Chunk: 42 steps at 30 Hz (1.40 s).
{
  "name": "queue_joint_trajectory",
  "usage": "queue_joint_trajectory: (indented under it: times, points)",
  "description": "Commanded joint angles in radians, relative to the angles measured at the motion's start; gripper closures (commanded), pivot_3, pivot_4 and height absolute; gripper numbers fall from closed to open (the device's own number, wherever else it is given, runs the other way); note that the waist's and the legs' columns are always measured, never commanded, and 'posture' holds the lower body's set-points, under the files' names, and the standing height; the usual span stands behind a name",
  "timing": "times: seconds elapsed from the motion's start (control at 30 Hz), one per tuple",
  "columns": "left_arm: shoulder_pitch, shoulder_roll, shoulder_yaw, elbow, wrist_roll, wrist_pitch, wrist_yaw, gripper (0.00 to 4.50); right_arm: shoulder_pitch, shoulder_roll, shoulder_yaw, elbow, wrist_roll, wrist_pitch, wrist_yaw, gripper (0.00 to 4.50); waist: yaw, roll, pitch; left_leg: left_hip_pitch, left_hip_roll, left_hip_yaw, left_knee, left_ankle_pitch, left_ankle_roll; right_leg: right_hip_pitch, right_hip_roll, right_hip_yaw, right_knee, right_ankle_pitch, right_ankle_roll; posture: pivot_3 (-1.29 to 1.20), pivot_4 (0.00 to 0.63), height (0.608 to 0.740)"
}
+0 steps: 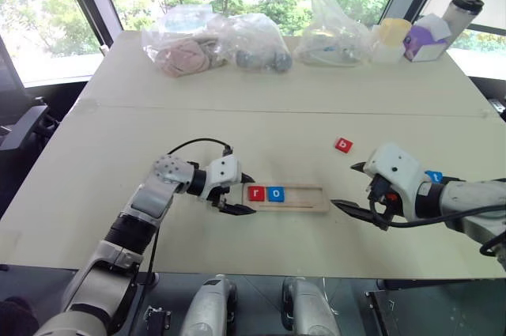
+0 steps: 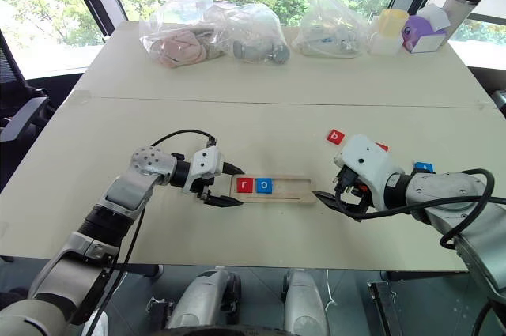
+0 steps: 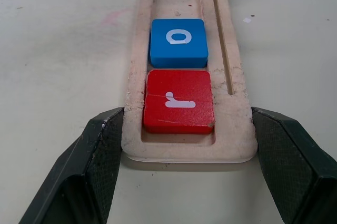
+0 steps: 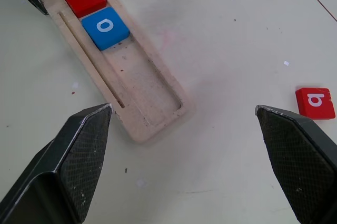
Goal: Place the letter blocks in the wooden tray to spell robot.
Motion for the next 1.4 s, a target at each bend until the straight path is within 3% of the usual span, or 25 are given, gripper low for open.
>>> queue_joint_trajectory:
  times: [0.03, 0.4, 0.6, 0.73, 0.9, 1.03, 1.13, 1.4]
  points:
    - [-0.005, 0.005, -0.003, -0.034, -0.023, 0.004, 0.005, 0.01, -0.013, 0.004, -0.010, -0.022, 0.002, -0.016, -0.004, 0.00, 0.000, 0.000, 0.000, 0.000, 0.000, 0.000, 0.000, 0.000, 0.000, 0.000, 0.000, 0.000, 0.000, 0.000, 0.000, 0.00, 0.150, 0.740]
    - [-0.003, 0.050, 0.038, -0.099, -0.080, 0.052, 0.006, 0.01, -0.031, 0.001, 0.006, 0.013, -0.009, -0.035, 0.006, 0.00, -0.001, 0.000, 0.000, -0.001, 0.000, 0.000, 0.000, 0.000, 0.000, -0.001, 0.000, 0.000, 0.000, 0.000, 0.000, 0.00, 0.150, 0.740]
    - [0.016, 0.096, 0.122, -0.179, -0.169, 0.166, 0.045, 0.01, -0.125, 0.075, 0.064, 0.130, -0.078, -0.035, -0.099, 0.00, -0.003, 0.000, 0.000, -0.001, 0.000, 0.000, -0.001, 0.000, 0.000, -0.001, 0.000, 0.001, 0.000, 0.000, 0.000, 0.00, 0.150, 0.740]
    - [0.047, 0.159, 0.208, -0.272, -0.244, 0.263, 0.076, 0.01, -0.295, 0.244, 0.123, 0.307, -0.181, 0.079, -0.321, 0.00, -0.009, 0.001, 0.001, -0.001, 0.001, 0.001, -0.002, 0.000, 0.000, -0.003, 0.000, 0.001, 0.000, 0.001, -0.001, 0.00, 0.150, 0.740]
    - [0.113, 0.192, 0.257, -0.433, -0.327, 0.374, 0.134, 0.01, -0.457, 0.521, 0.081, 0.474, -0.296, 0.214, -0.583, 0.00, -0.006, 0.001, 0.000, -0.001, 0.000, 0.002, -0.009, 0.003, -0.005, -0.007, 0.000, 0.002, 0.000, 0.001, -0.002, 0.00, 0.150, 0.740]
    - [0.184, 0.195, 0.280, -0.563, -0.369, 0.428, 0.204, 0.01, -0.575, 0.823, -0.070, 0.584, -0.379, 0.284, -0.829, 0.00, -0.009, 0.002, 0.000, -0.002, 0.000, 0.003, -0.014, 0.005, -0.008, -0.011, 0.003, 0.001, 0.003, 0.003, -0.001, 0.00, 0.150, 0.740]
    - [0.199, 0.197, 0.292, -0.605, -0.391, 0.456, 0.245, 0.01, -0.609, 0.922, -0.121, 0.602, -0.417, 0.304, -0.899, 0.00, -0.006, 0.003, 0.000, -0.003, 0.000, 0.002, -0.015, 0.005, -0.008, -0.012, 0.004, 0.001, 0.004, 0.004, 0.001, 0.00, 0.150, 0.740]
    - [0.213, 0.207, 0.289, -0.674, -0.432, 0.494, 0.311, 0.01, -0.680, 1.059, -0.244, 0.692, -0.464, 0.276, -1.019, 0.00, -0.029, 0.003, 0.000, -0.001, -0.001, 0.002, -0.014, 0.006, -0.008, -0.010, 0.005, 0.000, 0.005, 0.004, 0.001, 0.00, 0.150, 0.740]
